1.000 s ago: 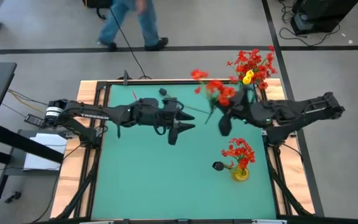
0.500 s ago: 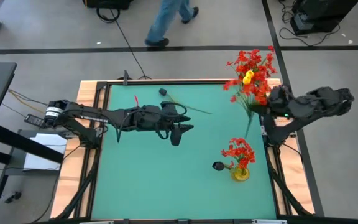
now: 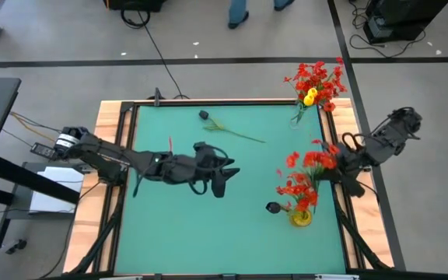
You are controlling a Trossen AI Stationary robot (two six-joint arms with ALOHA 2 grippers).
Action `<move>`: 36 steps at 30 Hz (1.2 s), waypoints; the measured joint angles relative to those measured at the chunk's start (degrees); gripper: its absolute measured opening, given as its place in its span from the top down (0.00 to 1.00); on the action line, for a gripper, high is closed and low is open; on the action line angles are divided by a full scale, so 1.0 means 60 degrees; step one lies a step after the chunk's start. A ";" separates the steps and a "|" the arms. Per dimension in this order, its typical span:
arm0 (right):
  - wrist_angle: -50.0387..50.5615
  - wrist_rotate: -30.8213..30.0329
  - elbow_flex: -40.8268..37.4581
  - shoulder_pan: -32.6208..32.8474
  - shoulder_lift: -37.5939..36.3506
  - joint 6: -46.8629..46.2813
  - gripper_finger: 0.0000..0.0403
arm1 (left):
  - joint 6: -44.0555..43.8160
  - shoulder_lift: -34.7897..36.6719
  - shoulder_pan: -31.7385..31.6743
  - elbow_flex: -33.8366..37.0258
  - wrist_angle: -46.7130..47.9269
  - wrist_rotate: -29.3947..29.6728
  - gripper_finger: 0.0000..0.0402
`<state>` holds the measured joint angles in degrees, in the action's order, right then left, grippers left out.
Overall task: Sort flowers into vase by color
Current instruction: Put the red flowers into the yellow vase
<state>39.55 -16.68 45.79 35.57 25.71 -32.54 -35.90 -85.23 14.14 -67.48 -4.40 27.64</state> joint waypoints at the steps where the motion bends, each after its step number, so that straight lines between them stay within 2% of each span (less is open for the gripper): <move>1: -0.0281 -0.0016 -0.0183 0.0198 -0.0104 0.0158 0.98 | -0.0055 0.0000 0.0110 0.0000 0.0000 0.0193 0.49; 4: -0.0659 -0.0274 -0.0434 0.0714 -0.0350 0.0570 0.98 | -0.0161 0.0000 0.0344 0.0000 0.0000 0.0537 0.49; 11: -0.1815 -0.0239 -0.0139 0.1620 -0.0697 0.2133 0.98 | -0.0171 0.0000 0.0436 0.0000 -0.0017 0.0627 0.49; 13: -0.1919 0.0135 0.0082 0.1811 -0.0746 0.2646 0.98 | -0.0171 0.0000 0.0434 0.0000 -0.0024 0.0626 0.49; 17: -0.2223 0.1674 0.0194 0.2139 -0.0586 0.3494 0.98 | -0.0353 0.0000 0.0432 0.0000 -0.0067 0.0627 0.49; 20: -0.2230 0.1933 -0.0032 0.2419 -0.0043 0.3961 0.98 | -0.0637 0.0000 0.0425 0.0000 -0.0076 0.0634 0.49; 28: -0.3155 0.0861 -0.0523 0.3106 0.1602 0.5903 0.98 | -0.1114 0.0000 0.0403 0.0000 -0.0080 0.0638 0.49; 36: -0.2468 0.0036 -0.0526 0.3239 0.1789 0.5944 0.98 | -0.1133 0.0000 0.0343 0.0000 -0.0080 0.0829 0.49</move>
<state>24.75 -16.46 42.63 55.00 36.44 3.13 -42.70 -85.23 16.20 -67.48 -4.89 32.61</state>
